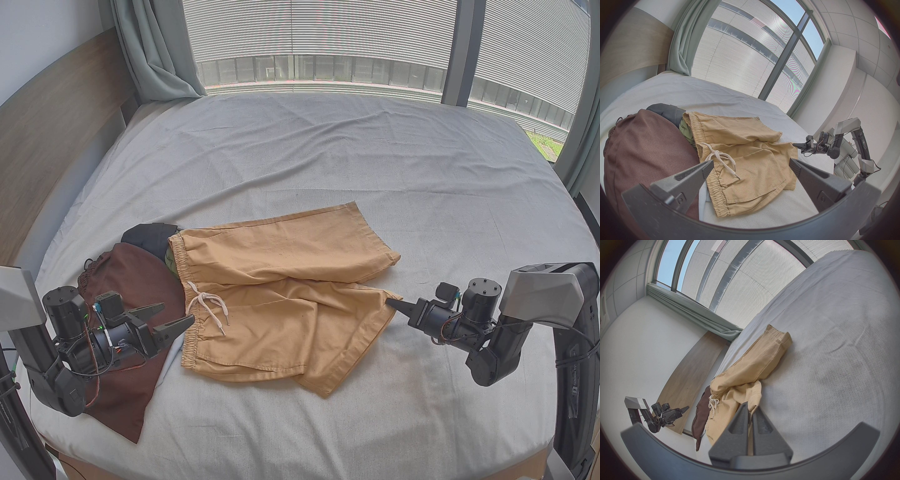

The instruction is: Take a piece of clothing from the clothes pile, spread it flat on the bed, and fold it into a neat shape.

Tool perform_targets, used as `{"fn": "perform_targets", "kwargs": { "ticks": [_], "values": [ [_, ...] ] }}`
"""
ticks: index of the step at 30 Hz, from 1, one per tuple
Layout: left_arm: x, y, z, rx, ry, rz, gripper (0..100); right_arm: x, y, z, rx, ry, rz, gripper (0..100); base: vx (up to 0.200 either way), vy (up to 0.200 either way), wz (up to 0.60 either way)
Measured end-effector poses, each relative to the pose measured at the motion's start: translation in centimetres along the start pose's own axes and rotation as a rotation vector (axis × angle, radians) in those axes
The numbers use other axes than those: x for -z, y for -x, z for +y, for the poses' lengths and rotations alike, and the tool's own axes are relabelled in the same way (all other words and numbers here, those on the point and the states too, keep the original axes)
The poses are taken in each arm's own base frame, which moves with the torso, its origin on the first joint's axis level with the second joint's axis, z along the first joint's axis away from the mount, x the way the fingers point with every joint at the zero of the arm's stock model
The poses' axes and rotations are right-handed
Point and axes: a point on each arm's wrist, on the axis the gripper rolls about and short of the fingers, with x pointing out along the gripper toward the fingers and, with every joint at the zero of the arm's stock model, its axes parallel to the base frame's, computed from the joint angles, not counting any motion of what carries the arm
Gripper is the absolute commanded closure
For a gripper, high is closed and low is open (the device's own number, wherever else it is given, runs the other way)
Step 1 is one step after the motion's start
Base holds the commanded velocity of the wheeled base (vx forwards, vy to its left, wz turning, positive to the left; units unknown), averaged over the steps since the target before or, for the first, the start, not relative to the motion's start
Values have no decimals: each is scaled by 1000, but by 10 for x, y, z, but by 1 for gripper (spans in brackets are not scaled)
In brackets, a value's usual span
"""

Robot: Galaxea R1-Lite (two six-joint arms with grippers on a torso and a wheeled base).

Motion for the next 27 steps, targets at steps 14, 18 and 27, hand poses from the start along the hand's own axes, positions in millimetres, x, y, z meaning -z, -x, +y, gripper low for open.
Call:
{"fn": "perform_targets", "kwargs": {
  "ticks": [14,18,27],
  "values": [
    [1,-1,0,3,1,3,0,-22,1,-28,36,14,-83,100,0,0,0],
    [1,-1,-1,4,1,4,0,-26,-1,-32,36,20,-100,100,0,0,0],
    [1,-1,-1,5,3,6,0,-29,-12,-43,32,35,-131,100,0,0,0]
  ]
}}
